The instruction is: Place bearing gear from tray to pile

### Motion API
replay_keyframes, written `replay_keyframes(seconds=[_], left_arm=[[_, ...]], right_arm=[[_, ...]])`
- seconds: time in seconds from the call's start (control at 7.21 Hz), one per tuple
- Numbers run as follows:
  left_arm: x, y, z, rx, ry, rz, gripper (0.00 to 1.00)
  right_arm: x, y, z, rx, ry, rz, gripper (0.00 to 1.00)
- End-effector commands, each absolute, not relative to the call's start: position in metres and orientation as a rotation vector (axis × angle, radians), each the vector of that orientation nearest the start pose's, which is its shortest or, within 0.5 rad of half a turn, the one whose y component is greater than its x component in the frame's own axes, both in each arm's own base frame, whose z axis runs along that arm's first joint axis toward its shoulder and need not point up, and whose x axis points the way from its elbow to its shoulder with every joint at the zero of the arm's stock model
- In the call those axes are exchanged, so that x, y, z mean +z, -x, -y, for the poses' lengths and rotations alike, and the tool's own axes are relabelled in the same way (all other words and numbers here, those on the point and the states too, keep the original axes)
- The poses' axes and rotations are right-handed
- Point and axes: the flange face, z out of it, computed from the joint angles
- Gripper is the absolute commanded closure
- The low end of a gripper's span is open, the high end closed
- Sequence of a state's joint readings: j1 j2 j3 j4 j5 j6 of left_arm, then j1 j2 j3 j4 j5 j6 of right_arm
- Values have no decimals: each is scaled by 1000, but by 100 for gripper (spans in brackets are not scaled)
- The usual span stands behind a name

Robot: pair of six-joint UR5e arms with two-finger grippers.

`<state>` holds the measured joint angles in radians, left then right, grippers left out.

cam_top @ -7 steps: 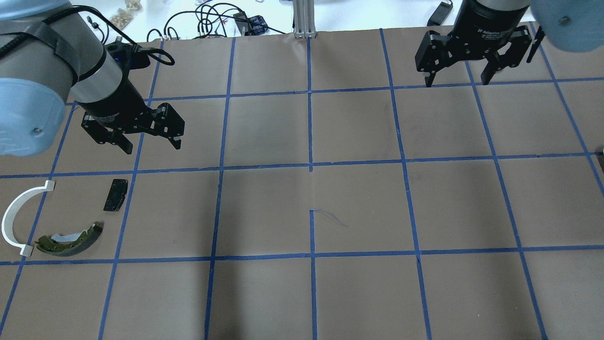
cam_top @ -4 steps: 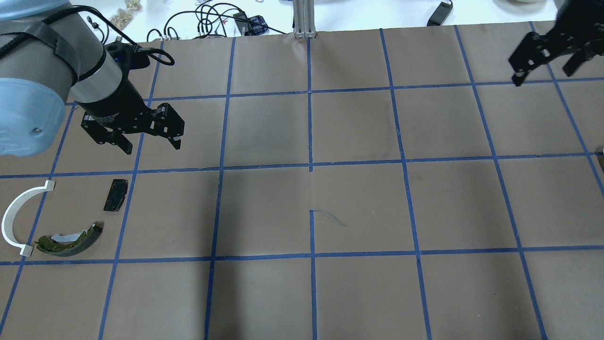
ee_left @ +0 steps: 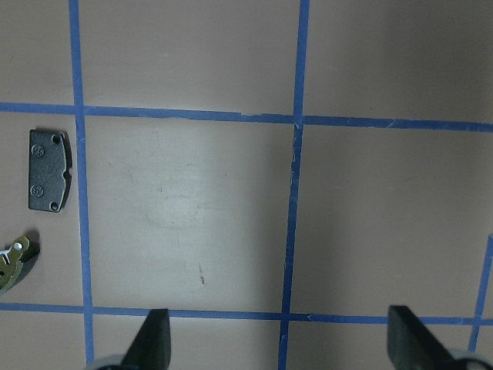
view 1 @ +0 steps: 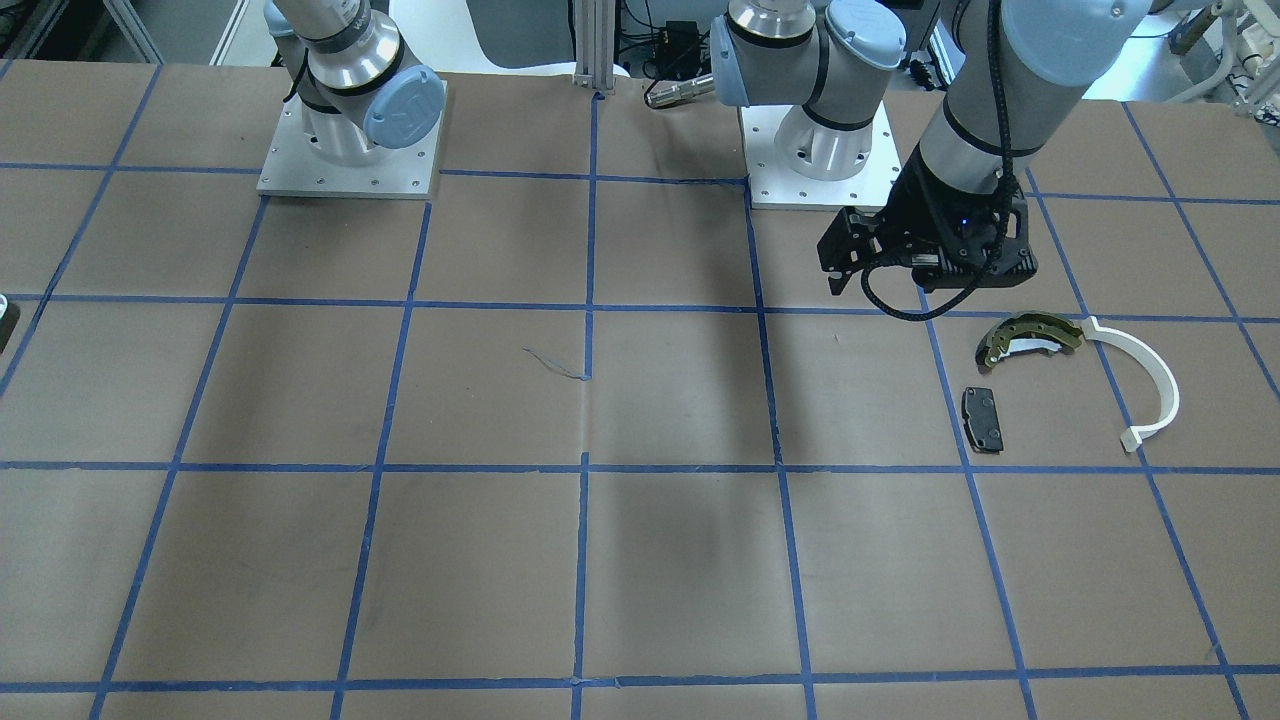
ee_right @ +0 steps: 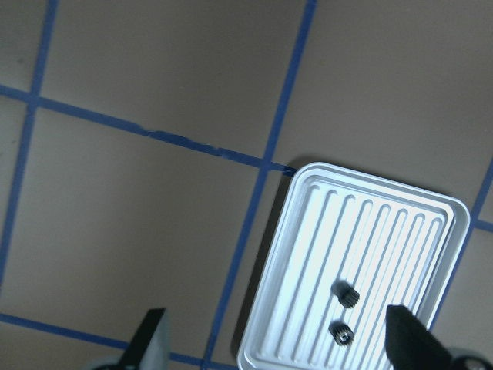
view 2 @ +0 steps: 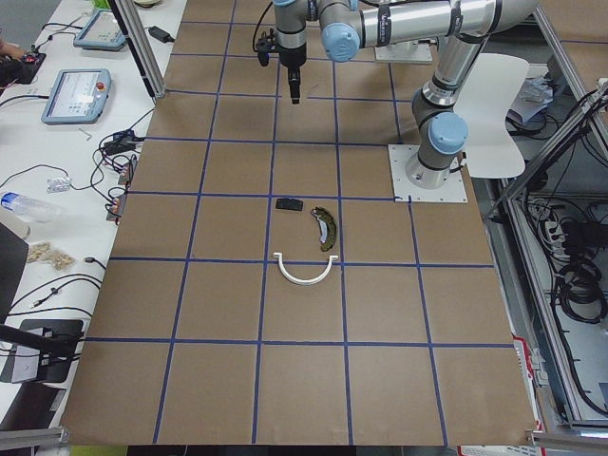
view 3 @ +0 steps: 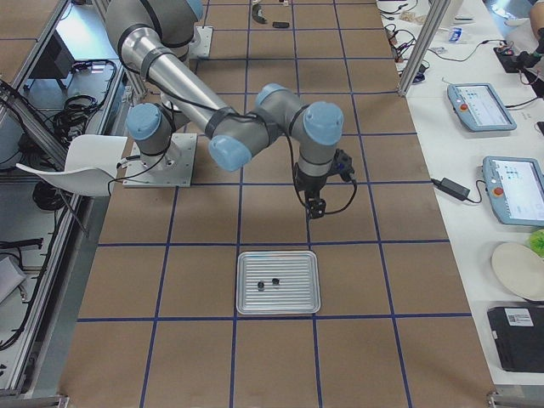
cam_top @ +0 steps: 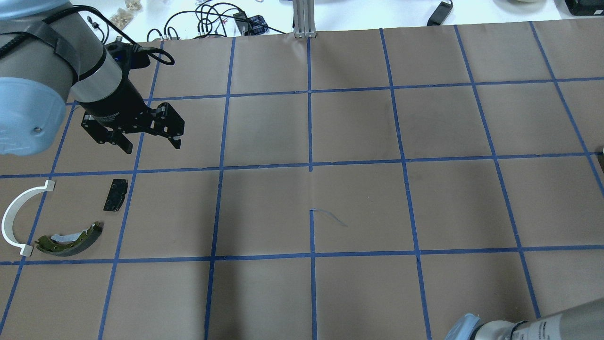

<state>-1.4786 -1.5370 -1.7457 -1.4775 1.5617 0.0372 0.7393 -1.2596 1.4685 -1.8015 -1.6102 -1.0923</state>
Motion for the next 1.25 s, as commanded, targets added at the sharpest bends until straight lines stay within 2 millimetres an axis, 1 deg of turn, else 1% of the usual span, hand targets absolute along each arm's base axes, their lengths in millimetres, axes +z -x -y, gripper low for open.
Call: replay_keyframes(seconds=[0.0, 0.14, 0.28, 0.42, 0.55, 0.69, 0.83, 0.97, 1.11], left_arm=[[428, 91, 479, 74, 87, -3152, 0], [426, 91, 479, 79, 87, -3152, 0], [428, 91, 479, 72, 87, -3152, 0], [429, 91, 479, 71, 87, -3152, 0], [429, 91, 479, 71, 87, -3152, 0], [427, 91, 479, 76, 87, -3152, 0], [427, 91, 480, 74, 87, -3153, 0], [428, 91, 479, 74, 90, -3152, 0], [428, 91, 479, 74, 90, -3153, 0]], right_arm=[[292, 480, 464, 60, 198, -3123, 0], [250, 495, 466, 73, 187, -3103, 0], [222, 502, 470, 72, 197, -3107, 0], [205, 499, 468, 95, 182, -3087, 0], [193, 492, 462, 116, 143, -3087, 0], [180, 485, 458, 76, 131, -3130, 0], [178, 485, 458, 26, 138, -3191, 5], [179, 485, 458, 24, 146, -3193, 15], [176, 483, 456, 37, 146, -3185, 27]])
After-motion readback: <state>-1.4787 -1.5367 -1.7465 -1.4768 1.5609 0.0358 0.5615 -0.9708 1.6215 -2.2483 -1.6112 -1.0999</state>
